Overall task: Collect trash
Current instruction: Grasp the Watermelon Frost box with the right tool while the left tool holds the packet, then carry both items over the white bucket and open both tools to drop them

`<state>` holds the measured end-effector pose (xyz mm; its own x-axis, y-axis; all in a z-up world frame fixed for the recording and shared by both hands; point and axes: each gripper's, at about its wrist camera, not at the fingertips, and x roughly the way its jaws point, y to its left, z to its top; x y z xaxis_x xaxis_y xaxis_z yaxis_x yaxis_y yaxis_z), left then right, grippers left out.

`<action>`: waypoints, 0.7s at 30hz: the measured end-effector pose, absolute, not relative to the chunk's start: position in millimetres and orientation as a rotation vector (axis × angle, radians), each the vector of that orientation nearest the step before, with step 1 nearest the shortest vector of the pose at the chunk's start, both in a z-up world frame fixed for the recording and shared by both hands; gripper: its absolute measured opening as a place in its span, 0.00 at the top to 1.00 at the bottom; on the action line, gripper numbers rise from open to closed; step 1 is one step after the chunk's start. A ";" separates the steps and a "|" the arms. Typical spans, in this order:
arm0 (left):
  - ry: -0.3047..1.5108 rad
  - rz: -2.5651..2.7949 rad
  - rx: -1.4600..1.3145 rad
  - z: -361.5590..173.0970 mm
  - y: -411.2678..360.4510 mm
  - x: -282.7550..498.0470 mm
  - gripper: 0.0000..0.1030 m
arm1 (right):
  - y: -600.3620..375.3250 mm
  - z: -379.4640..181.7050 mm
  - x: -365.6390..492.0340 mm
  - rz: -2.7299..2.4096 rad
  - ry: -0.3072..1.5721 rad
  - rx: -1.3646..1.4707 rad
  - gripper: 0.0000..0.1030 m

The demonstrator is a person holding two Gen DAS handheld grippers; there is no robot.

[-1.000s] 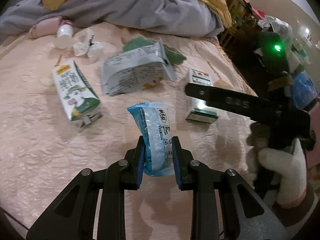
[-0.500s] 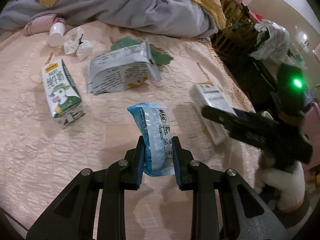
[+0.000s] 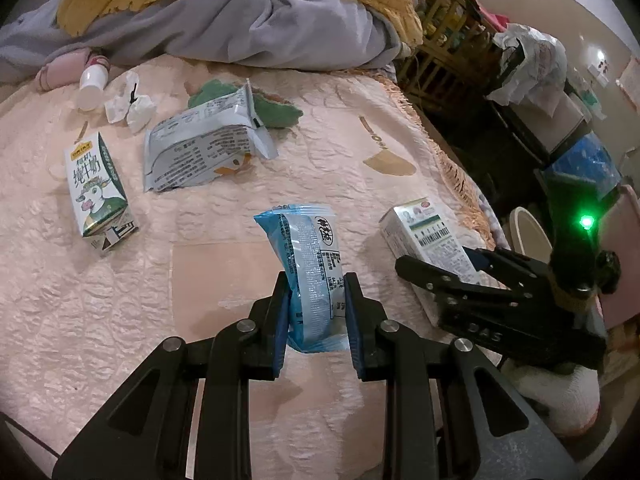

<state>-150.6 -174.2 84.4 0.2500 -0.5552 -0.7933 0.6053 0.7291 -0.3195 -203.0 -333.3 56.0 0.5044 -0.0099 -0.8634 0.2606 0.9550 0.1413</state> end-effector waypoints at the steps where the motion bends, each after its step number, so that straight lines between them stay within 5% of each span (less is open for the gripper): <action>1: 1.053 -0.791 0.060 85.2 -176.0 -151.8 0.78 | -335.6 59.6 -207.8 -0.156 1.018 0.282 0.49; 21: 0.975 -0.986 0.183 116.9 -294.6 -204.4 0.78 | -429.5 127.0 -323.9 -0.329 0.798 0.441 0.49</action>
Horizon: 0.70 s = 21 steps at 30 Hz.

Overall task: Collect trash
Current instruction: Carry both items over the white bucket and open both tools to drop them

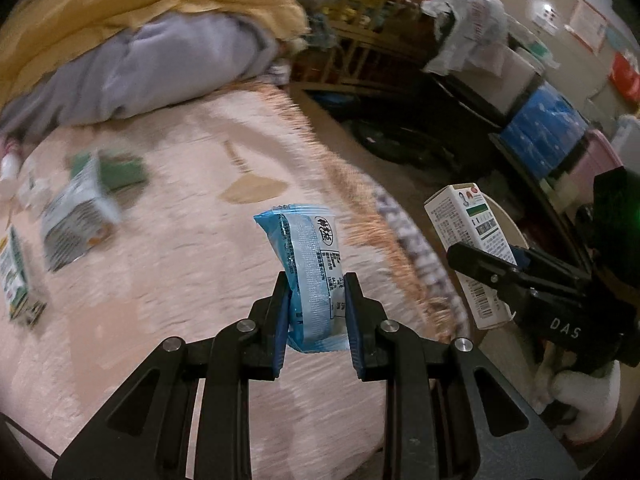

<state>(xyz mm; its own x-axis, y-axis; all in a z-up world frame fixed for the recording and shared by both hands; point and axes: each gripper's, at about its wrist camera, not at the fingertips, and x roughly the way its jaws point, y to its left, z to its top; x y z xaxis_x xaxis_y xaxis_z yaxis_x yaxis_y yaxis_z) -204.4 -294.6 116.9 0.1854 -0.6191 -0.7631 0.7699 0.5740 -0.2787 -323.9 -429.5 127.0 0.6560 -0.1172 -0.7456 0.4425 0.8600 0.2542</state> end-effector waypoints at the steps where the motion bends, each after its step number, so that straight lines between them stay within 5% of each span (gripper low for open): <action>1: 0.972 -0.999 0.190 118.3 -301.1 -207.7 0.78 | -434.2 127.5 -328.6 -0.341 0.795 0.447 0.49; 21: 1.043 -1.298 0.227 122.6 -423.0 -264.1 0.78 | -531.7 108.1 -433.9 -0.615 0.761 0.594 0.49</action>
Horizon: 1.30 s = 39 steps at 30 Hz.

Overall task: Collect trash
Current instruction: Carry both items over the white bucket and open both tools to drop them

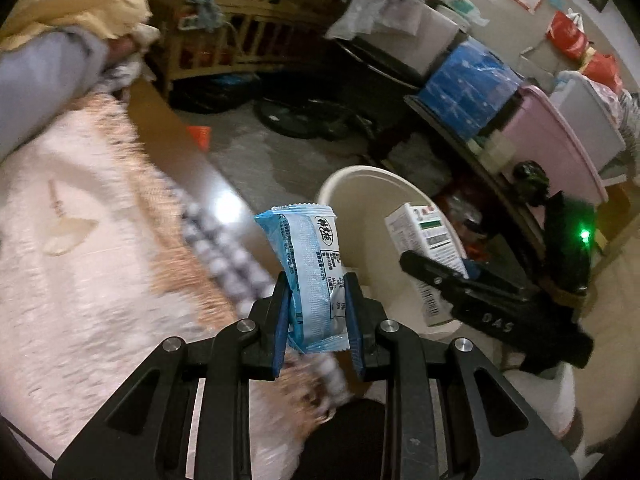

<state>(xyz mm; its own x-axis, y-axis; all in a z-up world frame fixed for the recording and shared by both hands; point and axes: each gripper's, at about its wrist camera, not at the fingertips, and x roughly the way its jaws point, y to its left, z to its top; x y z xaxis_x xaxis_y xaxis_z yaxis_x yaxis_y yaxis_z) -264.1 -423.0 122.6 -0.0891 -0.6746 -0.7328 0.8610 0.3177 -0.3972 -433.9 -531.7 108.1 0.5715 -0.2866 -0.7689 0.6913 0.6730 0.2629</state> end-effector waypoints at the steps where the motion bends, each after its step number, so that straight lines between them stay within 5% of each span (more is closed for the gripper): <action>1: 1.050 -1.310 0.230 121.4 -429.3 -267.1 0.78 | -536.1 105.4 -438.7 -0.627 0.762 0.603 0.49; 18: 1.115 -1.408 0.236 98.3 -492.1 -292.7 0.78 | -571.9 70.7 -474.3 -0.721 0.797 0.709 0.49; 21: 1.128 -1.405 0.199 96.3 -493.3 -287.1 0.69 | -577.4 67.9 -480.7 -0.738 0.795 0.737 0.48; 23: 1.147 -1.408 0.171 94.8 -493.0 -282.2 0.48 | -580.2 66.0 -484.3 -0.747 0.791 0.756 0.46; 24: 1.147 -1.406 0.160 95.1 -491.9 -280.5 0.47 | -580.6 66.0 -485.3 -0.752 0.790 0.760 0.43; 26: 1.144 -1.399 0.157 96.7 -488.4 -278.0 0.47 | -579.4 67.1 -484.1 -0.754 0.791 0.756 0.37; 39: 1.032 -1.175 0.213 104.6 -423.4 -254.4 0.47 | -549.6 69.7 -448.3 -0.656 0.821 0.708 0.37</action>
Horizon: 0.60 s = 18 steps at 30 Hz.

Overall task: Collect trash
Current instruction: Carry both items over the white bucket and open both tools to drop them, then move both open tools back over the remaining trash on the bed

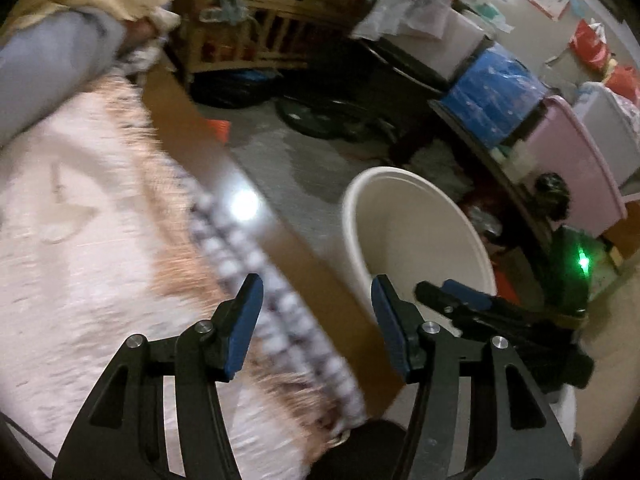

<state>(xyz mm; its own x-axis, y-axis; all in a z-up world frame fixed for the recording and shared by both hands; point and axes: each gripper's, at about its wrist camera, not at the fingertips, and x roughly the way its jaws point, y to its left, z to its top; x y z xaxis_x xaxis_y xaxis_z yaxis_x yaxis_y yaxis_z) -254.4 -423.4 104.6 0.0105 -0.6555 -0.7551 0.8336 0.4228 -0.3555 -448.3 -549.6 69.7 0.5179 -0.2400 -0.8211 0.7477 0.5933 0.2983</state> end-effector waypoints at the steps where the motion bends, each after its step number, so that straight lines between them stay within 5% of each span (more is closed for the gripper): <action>1: 1.019 -1.149 0.215 106.1 -414.8 -251.1 0.47 | -545.0 72.2 -443.4 -0.644 0.819 0.699 0.37; 18: 0.927 -0.809 0.183 106.8 -280.7 -182.8 0.47 | -440.9 89.4 -324.3 -0.402 0.862 0.512 0.37</action>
